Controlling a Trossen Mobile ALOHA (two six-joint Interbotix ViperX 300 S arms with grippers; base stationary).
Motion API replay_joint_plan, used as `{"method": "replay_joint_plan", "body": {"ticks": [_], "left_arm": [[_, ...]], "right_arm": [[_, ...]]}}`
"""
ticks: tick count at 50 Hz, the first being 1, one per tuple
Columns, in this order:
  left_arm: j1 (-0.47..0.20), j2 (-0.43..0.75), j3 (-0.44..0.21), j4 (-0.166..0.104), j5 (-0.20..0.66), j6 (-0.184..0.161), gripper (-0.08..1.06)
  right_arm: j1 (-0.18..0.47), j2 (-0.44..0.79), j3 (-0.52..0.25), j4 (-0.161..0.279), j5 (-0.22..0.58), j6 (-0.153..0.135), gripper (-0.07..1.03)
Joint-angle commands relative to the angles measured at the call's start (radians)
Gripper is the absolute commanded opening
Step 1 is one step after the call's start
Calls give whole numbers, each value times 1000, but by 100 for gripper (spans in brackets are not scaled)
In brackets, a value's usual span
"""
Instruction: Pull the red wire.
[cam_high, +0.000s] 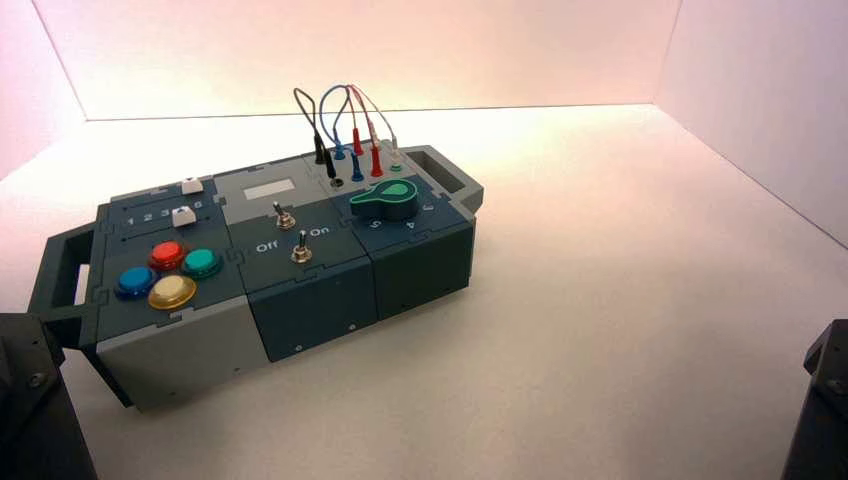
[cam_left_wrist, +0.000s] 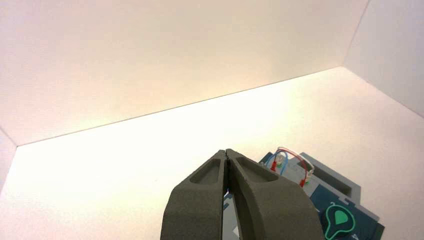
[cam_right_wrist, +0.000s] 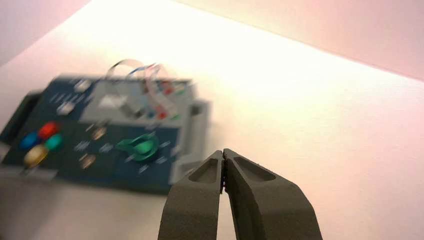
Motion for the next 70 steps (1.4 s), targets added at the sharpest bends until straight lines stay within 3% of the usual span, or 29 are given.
{"method": "replay_joint_plan", "body": {"ticks": [1, 6, 15, 23, 39, 49, 70], "left_arm": [[18, 31, -15, 0, -8, 2, -3], [18, 46, -17, 0, -5, 2, -3], [18, 77, -23, -2, -2, 0, -3], [18, 81, -25, -2, 2, 0, -3], [18, 80, -26, -2, 2, 0, -3], [20, 78, -26, -2, 3, 0, -3], [20, 78, -25, 0, 5, 0, -3]], "right_arm": [[83, 75, -52, 11, -5, 0, -1], [138, 143, -78, 14, -5, 0, 3], [216, 305, -156, 17, 5, -2, 22], [244, 472, -247, 20, 29, -3, 54], [244, 736, -407, 20, 49, -14, 54], [242, 871, -511, 18, 77, -29, 47], [235, 968, -624, 8, 101, -32, 47]]}}
